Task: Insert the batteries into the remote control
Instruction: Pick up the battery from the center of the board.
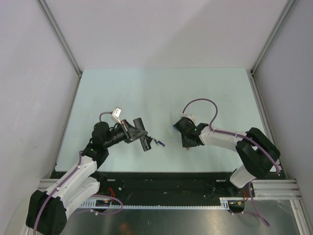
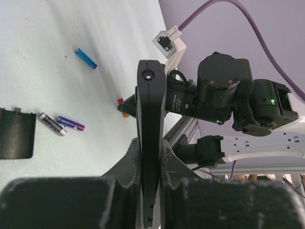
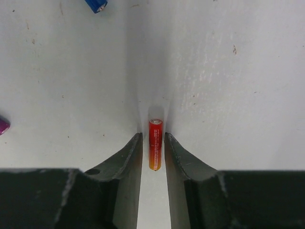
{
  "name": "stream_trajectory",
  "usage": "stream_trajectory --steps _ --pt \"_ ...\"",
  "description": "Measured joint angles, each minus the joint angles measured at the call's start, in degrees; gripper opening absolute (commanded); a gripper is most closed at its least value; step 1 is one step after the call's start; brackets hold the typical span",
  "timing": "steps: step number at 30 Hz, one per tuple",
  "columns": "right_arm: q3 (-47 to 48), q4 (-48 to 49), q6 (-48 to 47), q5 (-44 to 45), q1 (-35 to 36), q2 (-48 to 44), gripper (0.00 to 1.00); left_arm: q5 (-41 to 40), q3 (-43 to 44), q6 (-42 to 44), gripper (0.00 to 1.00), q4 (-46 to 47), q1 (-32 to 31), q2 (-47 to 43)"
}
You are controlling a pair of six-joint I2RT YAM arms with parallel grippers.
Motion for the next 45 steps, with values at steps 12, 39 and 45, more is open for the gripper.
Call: stream_trajectory --steps 12,39,45 --pt "1.1 -0.1 -1.6 -2.3 -1.6 0.9 0.33 -0.3 0.0 0.0 0.00 0.0 0.0 0.0" --pt "3.2 -1.0 -2.8 -3.5 -2.4 2.6 0.00 -0.3 0.0 0.0 0.00 0.2 0.0 -0.4" --pt "3.2 -1.3 -2.5 -3.4 -2.7 1.3 0.00 -0.4 0.0 -0.8 0.00 0.4 -0.1 0.7"
